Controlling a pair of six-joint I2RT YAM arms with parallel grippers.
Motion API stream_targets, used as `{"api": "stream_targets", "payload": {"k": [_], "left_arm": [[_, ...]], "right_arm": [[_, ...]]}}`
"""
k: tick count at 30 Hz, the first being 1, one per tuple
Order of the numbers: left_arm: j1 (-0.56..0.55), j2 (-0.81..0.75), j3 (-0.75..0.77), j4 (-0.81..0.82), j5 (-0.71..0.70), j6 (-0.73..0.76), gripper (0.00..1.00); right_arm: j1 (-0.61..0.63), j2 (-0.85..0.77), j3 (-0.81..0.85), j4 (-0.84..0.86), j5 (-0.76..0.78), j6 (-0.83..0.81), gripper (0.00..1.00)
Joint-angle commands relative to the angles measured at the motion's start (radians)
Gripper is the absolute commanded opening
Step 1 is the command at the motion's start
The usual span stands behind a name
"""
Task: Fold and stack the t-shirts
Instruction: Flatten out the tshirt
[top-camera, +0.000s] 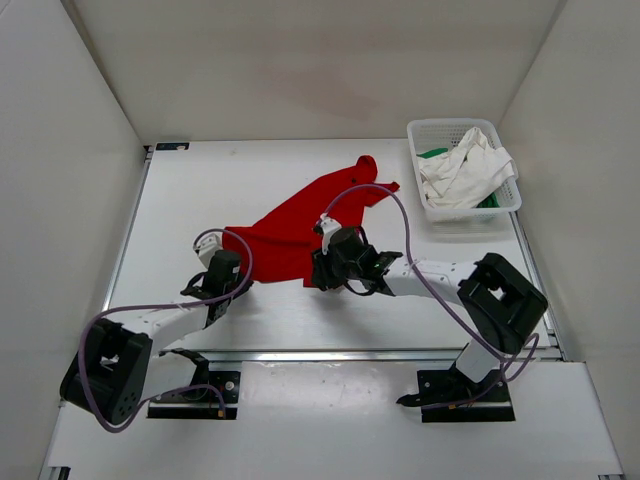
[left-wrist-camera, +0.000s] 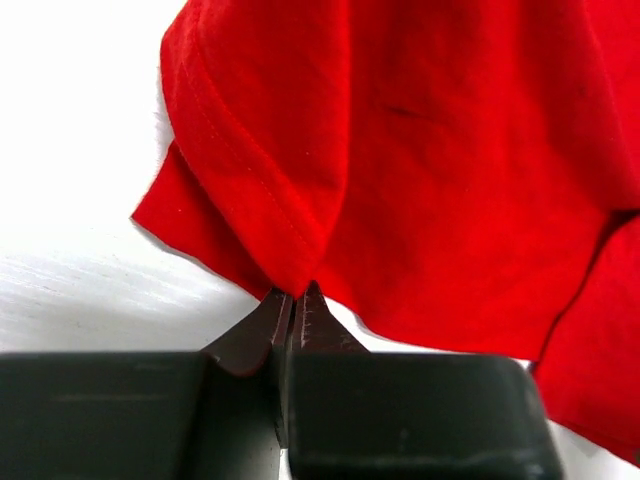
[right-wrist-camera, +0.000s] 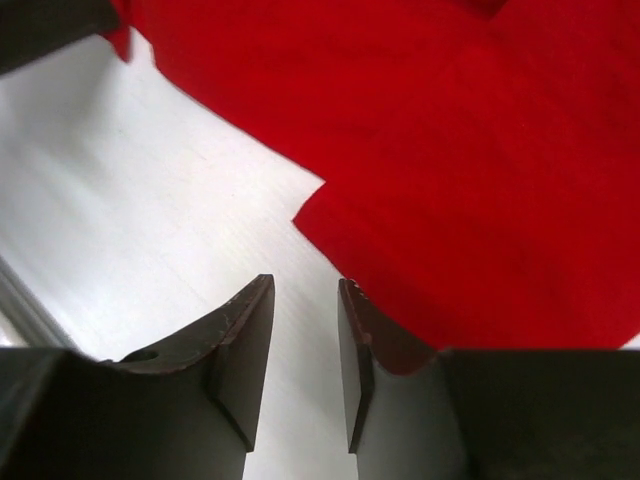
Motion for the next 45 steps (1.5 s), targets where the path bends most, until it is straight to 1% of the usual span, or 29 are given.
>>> {"api": "stream_targets", "payload": {"k": [1,5,7,8,13,18,22,25,29,32,33,35,39,42,45], "left_arm": [[0.017,-0.054,0.032,-0.034,0.027,0.018,0.00],[0.060,-0.155,0.023,-0.046,0.103,0.045,0.00],[0.093,-0.210,0.014,-0.090,0.149,0.062,0.00],[0.116,-0.215,0.008,-0.106,0.160,0.073,0.00],[0.198,-0.284,-0.041,-0.112,0.301,0.103,0.00],[0.222,-0.330,-0.041,-0.127,0.352,0.127,0.00],[0.236,-0.344,-0.037,-0.130,0.377,0.146,0.00],[0.238,-0.345,-0.020,-0.129,0.404,0.160,0.00],[0.235,-0.357,-0.014,-0.132,0.410,0.182,0.00],[0.242,-0.353,-0.008,-0.118,0.432,0.179,0.00],[0.244,-0.348,-0.005,-0.117,0.438,0.180,0.00],[0.238,-0.345,0.008,-0.113,0.447,0.179,0.00],[0.221,-0.339,0.037,-0.115,0.453,0.177,0.00],[0.206,-0.305,0.089,-0.109,0.473,0.169,0.00],[0.183,-0.265,0.182,-0.130,0.495,0.188,0.00]], "right_arm": [[0.021,0.034,0.061,0.008,0.019,-0.019,0.31],[0.024,0.074,0.104,-0.015,0.054,-0.030,0.33],[0.031,0.107,0.139,-0.036,0.068,-0.036,0.35],[0.032,0.123,0.159,-0.051,0.067,-0.030,0.36],[0.048,0.187,0.217,-0.105,0.112,-0.036,0.36],[0.068,0.243,0.282,-0.213,0.198,-0.024,0.36],[0.082,0.270,0.315,-0.272,0.218,-0.013,0.36],[0.090,0.312,0.375,-0.337,0.229,-0.009,0.36],[0.099,0.365,0.420,-0.401,0.261,-0.010,0.37],[0.101,0.375,0.430,-0.429,0.297,-0.003,0.32],[0.094,0.381,0.438,-0.443,0.307,0.002,0.28],[0.096,0.385,0.458,-0.461,0.321,0.010,0.13],[0.101,0.355,0.475,-0.467,0.321,0.020,0.02],[0.090,0.269,0.496,-0.493,0.314,-0.009,0.00],[0.058,0.143,0.496,-0.522,0.298,-0.044,0.00]]}}
